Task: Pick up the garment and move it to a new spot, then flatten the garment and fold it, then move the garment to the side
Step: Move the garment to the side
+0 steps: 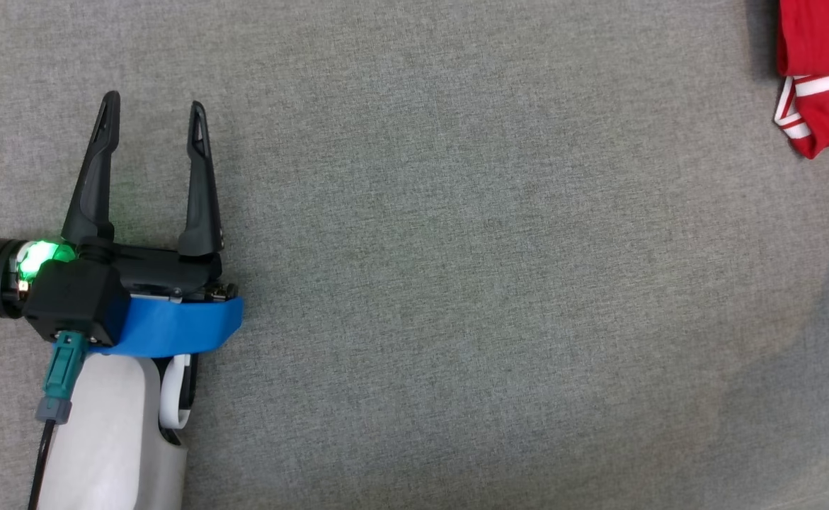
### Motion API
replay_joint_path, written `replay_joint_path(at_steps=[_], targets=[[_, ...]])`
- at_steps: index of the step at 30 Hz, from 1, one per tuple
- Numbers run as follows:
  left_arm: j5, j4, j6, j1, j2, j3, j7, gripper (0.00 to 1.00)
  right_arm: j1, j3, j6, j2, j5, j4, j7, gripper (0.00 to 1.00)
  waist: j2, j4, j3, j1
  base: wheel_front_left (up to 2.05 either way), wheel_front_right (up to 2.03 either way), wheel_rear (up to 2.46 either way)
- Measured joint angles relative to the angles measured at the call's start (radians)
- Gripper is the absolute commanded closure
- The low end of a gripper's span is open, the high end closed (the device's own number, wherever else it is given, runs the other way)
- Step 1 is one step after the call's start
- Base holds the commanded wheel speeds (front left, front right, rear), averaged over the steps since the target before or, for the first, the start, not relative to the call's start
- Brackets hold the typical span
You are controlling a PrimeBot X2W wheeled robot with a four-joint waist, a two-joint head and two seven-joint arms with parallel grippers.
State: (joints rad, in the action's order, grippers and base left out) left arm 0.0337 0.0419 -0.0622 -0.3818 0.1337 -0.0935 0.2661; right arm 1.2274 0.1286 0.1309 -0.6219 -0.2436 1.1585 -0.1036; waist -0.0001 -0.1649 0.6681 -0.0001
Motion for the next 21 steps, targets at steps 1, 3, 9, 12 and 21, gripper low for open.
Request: replay_joint_path(at_steps=[1,3,9,12,21], targets=[[0.0,0.0,0.0,-0.001,0.0,-0.001,0.0,0.0,0.003,-0.001,0.0,0.002,0.007,0.007,-0.01,0.0,0.0,0.001,0.001,0.0,0.0,0.0,0.0],[0.002,-0.001,0.001,-0.002,0.001,-0.001,0.0,0.0,0.014,-0.006,0.0,0.006,0.014,0.024,-0.022,0.0,0.0,0.003,0.003,0.0,0.0,0.0,0.0],[0.011,0.014,0.006,-0.002,0.001,-0.001,0.0,0.0,0.024,-0.018,0.0,0.022,0.039,0.067,-0.052,0.0,0.0001,0.012,-0.019,0.0003,0.0,0.0,0.0],[0.019,0.026,0.009,0.004,-0.001,0.004,0.0,0.0,0.023,-0.021,0.0,0.026,0.05,0.066,-0.101,0.0,0.0001,0.019,-0.046,0.0003,0.0,0.0,0.0],[0.046,0.056,0.026,0.08,-0.008,0.031,-0.002,0.0,-0.091,0.001,0.0,0.128,0.046,-0.114,-0.157,0.0,0.0001,0.023,-0.172,0.0002,0.0,0.0,0.0]])
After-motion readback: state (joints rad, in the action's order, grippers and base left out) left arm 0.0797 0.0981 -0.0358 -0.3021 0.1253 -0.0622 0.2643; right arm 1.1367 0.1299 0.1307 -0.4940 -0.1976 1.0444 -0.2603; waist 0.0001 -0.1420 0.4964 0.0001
